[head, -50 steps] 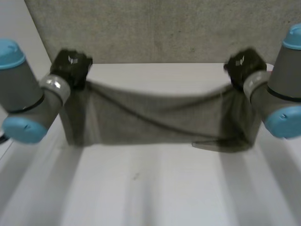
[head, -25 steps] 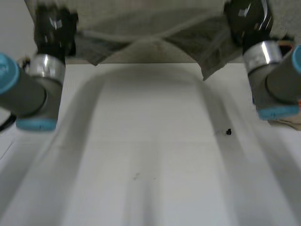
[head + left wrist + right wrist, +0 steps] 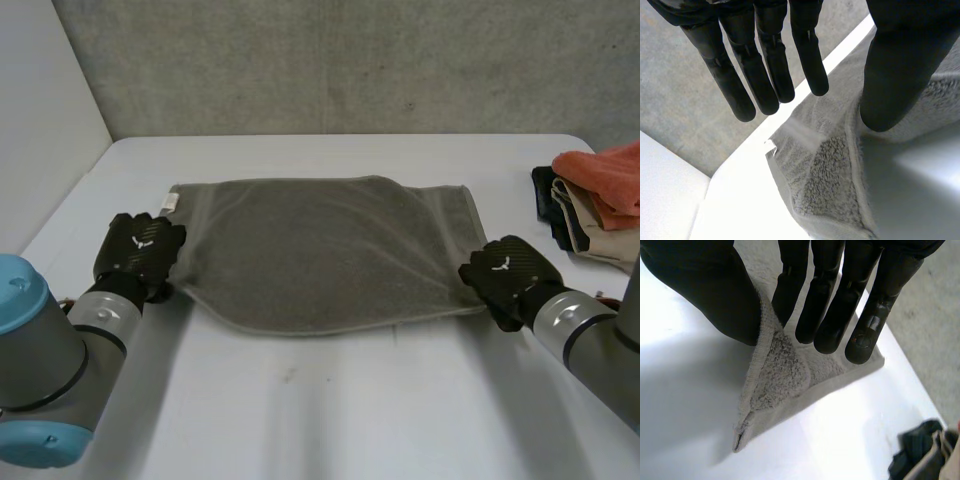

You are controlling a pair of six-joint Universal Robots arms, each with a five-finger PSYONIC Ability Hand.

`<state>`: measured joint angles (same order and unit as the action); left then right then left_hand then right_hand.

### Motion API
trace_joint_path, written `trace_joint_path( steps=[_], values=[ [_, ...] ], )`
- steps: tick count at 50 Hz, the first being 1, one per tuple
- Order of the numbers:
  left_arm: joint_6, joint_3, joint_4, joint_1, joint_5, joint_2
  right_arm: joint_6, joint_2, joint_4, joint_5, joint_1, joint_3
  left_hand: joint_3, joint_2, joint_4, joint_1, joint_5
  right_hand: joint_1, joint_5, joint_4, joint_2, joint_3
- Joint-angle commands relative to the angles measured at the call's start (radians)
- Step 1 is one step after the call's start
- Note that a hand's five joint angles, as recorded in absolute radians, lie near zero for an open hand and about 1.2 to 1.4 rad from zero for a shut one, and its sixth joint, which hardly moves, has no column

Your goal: Fold the laundry.

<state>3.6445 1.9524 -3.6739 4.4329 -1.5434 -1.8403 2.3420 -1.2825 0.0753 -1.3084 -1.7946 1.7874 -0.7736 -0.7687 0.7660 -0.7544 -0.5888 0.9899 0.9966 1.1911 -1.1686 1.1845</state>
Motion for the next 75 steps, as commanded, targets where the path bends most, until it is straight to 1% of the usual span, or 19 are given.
trace_joint_path(
  steps=[1,14,16,18,19,22,30,36,39,41,45,49,53,55,58,61,66,74,75],
  values=[
    [0.0,-0.039,-0.001,0.026,0.0,-0.082,0.126,-0.02,0.004,-0.064,0.04,-0.01,0.005,0.0,0.003,-0.014,-0.005,0.406,0.225,0.205,-0.228,0.212],
    [0.002,-0.029,0.0,0.085,0.015,-0.091,0.171,-0.017,0.04,-0.069,0.07,0.007,0.096,0.091,-0.089,0.077,0.086,0.406,0.225,0.205,-0.228,0.212],
    [0.003,-0.026,0.003,0.092,0.032,-0.091,0.171,-0.017,0.04,-0.069,0.072,0.007,-0.053,-0.057,0.06,-0.072,-0.063,0.406,0.225,0.205,-0.228,0.212],
    [0.003,-0.024,0.011,0.095,0.048,-0.091,0.172,-0.017,0.041,-0.069,0.072,0.007,-0.518,-0.523,0.525,-0.537,-0.528,0.406,0.225,0.205,-0.228,0.212],
    [0.005,-0.021,0.024,0.094,0.063,-0.091,0.172,-0.018,0.04,-0.069,0.07,0.006,-0.622,-0.627,0.629,-0.641,-0.632,0.406,0.225,0.205,-0.228,0.212],
    [0.009,-0.009,0.067,0.094,0.083,-0.079,0.171,-0.017,0.035,-0.065,0.072,0.0,-0.623,-0.628,0.63,-0.642,-0.633,0.406,0.225,0.205,-0.228,0.212],
    [0.098,0.022,0.334,0.105,0.088,0.073,0.102,-0.055,-0.054,-0.072,0.073,-0.006,-0.623,-0.628,0.63,-0.642,-0.633,0.406,0.225,0.205,-0.228,0.212],
    [0.336,0.066,0.719,0.118,0.077,0.245,-0.168,-0.172,-0.423,-0.071,0.093,-0.013,-0.623,-0.628,0.63,-0.642,-0.633,0.406,0.225,0.205,-0.228,0.212],
    [0.452,0.091,0.877,0.149,0.072,0.337,-0.288,-0.213,-0.598,-0.057,0.156,-0.017,-0.623,-0.628,0.63,-0.642,-0.633,0.406,0.225,0.205,-0.228,0.212],
    [0.496,0.095,0.907,0.166,0.077,0.371,-0.32,-0.233,-0.643,-0.049,0.187,-0.036,-0.623,-0.628,0.63,-0.642,-0.633,0.406,0.225,0.205,-0.228,0.212],
    [0.534,0.063,0.833,0.195,0.081,0.392,-0.297,-0.236,-0.595,-0.054,0.224,-0.098,-0.623,-0.628,0.63,-0.642,-0.633,0.406,0.225,0.205,-0.228,0.212],
    [0.497,0.01,0.654,0.186,0.081,0.32,-0.245,-0.157,-0.516,-0.046,0.23,-0.146,-0.623,-0.628,0.63,-0.642,-0.633,0.406,0.225,0.205,-0.228,0.212],
    [0.402,-0.075,0.473,0.088,0.077,0.169,-0.202,-0.025,-0.373,-0.049,0.196,-0.204,-0.623,-0.628,0.63,-0.642,-0.633,0.406,0.225,0.205,-0.228,0.212],
    [0.332,-0.154,0.378,0.022,0.063,0.052,-0.193,0.032,-0.275,-0.061,0.127,-0.243,-0.623,-0.628,0.63,-0.642,-0.633,0.406,0.225,0.205,-0.228,0.212],
    [0.26,-0.264,0.28,-0.02,0.019,-0.106,-0.194,0.128,-0.136,-0.124,0.042,-0.305,-0.623,-0.628,0.63,-0.642,-0.633,0.406,0.225,0.205,-0.228,0.212],
    [0.244,-0.352,0.221,-0.024,-0.047,-0.206,-0.205,0.237,-0.011,-0.224,0.008,-0.385,-0.623,-0.628,0.63,-0.642,-0.633,0.406,0.225,0.205,-0.228,0.212],
    [0.258,-0.588,0.169,-0.047,-0.188,-0.419,-0.222,0.37,0.096,-0.284,0.0,-0.506,-0.623,-0.628,0.63,-0.642,-0.633,0.406,0.225,0.205,-0.228,0.212],
    [0.275,-0.78,0.15,-0.067,-0.212,-0.563,-0.27,0.54,0.176,-0.295,-0.003,-0.658,-0.623,-0.628,0.63,-0.642,-0.633,0.406,0.225,0.205,-0.228,0.212],
    [0.273,-0.785,0.146,-0.069,-0.212,-0.566,-0.27,0.549,0.184,-0.298,-0.003,-0.663,-0.623,-0.628,0.63,-0.642,-0.633,0.306,0.124,0.104,-0.127,0.111]
  ],
)
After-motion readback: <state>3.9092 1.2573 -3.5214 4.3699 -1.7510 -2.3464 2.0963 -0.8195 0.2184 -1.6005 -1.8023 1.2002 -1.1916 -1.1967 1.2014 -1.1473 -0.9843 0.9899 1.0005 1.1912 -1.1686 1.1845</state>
